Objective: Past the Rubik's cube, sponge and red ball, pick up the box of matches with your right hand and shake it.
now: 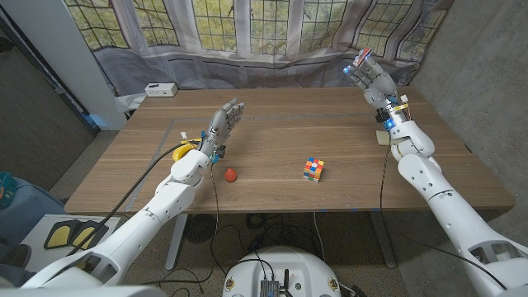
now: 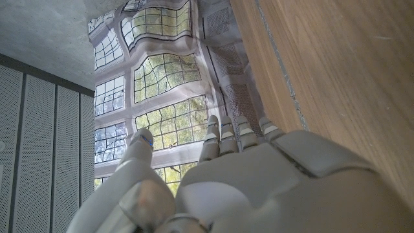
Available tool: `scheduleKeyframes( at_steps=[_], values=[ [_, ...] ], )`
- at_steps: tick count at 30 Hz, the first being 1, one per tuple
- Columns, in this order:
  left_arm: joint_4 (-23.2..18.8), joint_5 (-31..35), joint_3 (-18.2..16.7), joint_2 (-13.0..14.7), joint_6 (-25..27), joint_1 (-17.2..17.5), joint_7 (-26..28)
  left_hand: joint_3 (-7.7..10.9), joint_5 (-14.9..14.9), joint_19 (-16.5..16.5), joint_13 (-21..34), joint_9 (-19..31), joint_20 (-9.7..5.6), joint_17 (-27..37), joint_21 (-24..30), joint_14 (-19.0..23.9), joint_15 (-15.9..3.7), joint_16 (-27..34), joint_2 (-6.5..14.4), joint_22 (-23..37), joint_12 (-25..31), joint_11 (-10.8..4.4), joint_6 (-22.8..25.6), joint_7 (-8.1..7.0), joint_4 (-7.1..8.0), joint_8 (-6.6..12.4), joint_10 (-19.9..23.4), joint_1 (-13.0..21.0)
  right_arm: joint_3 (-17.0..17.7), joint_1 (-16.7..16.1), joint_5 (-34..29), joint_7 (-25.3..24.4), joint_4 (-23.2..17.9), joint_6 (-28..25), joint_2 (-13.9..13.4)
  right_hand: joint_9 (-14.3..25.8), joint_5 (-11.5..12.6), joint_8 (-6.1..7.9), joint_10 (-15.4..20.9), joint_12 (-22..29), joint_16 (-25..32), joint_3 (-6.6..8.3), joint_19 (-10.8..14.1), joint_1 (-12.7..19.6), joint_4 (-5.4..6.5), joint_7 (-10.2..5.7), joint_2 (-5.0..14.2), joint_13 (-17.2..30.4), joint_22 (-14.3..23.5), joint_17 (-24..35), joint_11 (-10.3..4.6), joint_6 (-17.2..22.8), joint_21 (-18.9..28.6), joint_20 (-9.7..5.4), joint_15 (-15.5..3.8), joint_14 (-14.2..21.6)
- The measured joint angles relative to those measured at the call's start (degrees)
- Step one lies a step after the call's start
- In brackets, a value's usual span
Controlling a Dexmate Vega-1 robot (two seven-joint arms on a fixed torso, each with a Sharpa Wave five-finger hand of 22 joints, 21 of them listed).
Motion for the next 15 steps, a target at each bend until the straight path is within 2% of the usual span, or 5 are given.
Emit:
scheduleKeyframes(
  at_steps=[4, 7, 9, 10, 15],
  values=[
    [-0.4, 0.0, -0.2, 0.2, -0.2, 0.3, 0.2, 0.0, 0.0, 0.0, 0.0, 0.0, 0.0, 0.0, 0.0, 0.0, 0.0, 0.0, 0.0, 0.0, 0.0, 0.0, 0.1, -0.12, 0.0, 0.0, 0.0, 0.0, -3.2, 1.8, -6.3, -2.6, -2.7, -0.3, -3.0, 0.0, 0.0, 0.0, 0.0, 0.0, 0.0, -0.17, 0.2, 0.0, -0.17, 0.19, 0.0, 0.0, 0.0, 0.0, 0.0, 0.2, 0.0, 0.17, 0.0, 0.0],
    [-0.7, 0.0, -0.4, 0.4, -0.4, 0.7, 0.3, 0.0, 0.0, 0.0, 0.0, 0.0, 0.0, 0.0, 0.0, 0.0, 0.0, 0.0, 0.0, 0.0, 0.0, 0.0, 0.1, -0.12, 0.0, 0.0, 0.0, 0.0, -6.5, 3.6, -15.3, -6.0, -5.9, -2.3, -5.6, 0.0, 0.0, -0.01, 0.2, 0.0, 0.0, -0.23, 0.2, 0.0, -0.23, 0.44, -0.01, 0.0, 0.0, 0.1, 0.24, 0.4, 0.0, 0.17, -0.13, 0.1],
    [-0.7, 0.0, -0.4, 0.4, -0.5, 0.7, 0.3, 0.0, 0.0, 0.0, 0.0, 0.0, 0.0, 0.0, 0.0, 0.0, 0.0, 0.0, 0.0, 0.0, 0.0, 0.0, 0.1, -0.12, 0.0, 0.0, 0.0, 0.0, -8.4, 4.7, -15.3, -6.0, -7.8, -2.3, -6.9, 0.0, 0.0, -0.01, 0.3, 0.0, 0.0, -0.25, 0.2, 0.0, -0.24, 0.5, -0.01, 0.0, 0.0, 0.3, 0.32, 0.5, 0.0, 0.17, -0.22, 0.2],
    [-0.9, 0.0, -0.6, 0.5, -0.5, 0.9, 0.3, 0.0, 0.0, 0.0, 0.0, 0.0, 0.0, 0.0, 0.0, 0.0, 0.0, 0.0, 0.0, 0.0, 0.0, 0.0, 0.1, -0.12, 0.0, 0.0, 0.0, 0.0, -9.4, 5.2, -21.1, -7.5, -8.7, -4.2, -7.5, 0.0, 0.0, -0.01, 0.3, 0.0, 0.0, -0.25, 0.2, 0.0, -0.24, 0.5, -0.01, 0.0, 0.0, 0.3, 0.32, 0.5, 0.0, 0.17, -0.22, 0.2],
    [-1.1, -0.1, -0.8, 0.7, -0.7, 1.1, 0.3, -0.01, 0.0, 0.0, 0.0, 0.0, -0.01, 0.0, 0.0, 0.0, 0.0, 0.0, 0.0, 0.0, 0.0, 0.0, 0.1, -0.11, 0.01, 0.0, 0.0, 0.0, -15.0, 8.6, -31.9, -8.3, -14.0, -9.1, -10.4, 0.0, -0.2, 0.06, 0.3, 0.0, 0.0, -0.32, -0.1, 0.0, -0.31, 0.5, -0.01, 0.0, 0.0, 0.1, 0.31, 0.5, 0.0, 0.49, -0.22, 0.2]
  ],
)
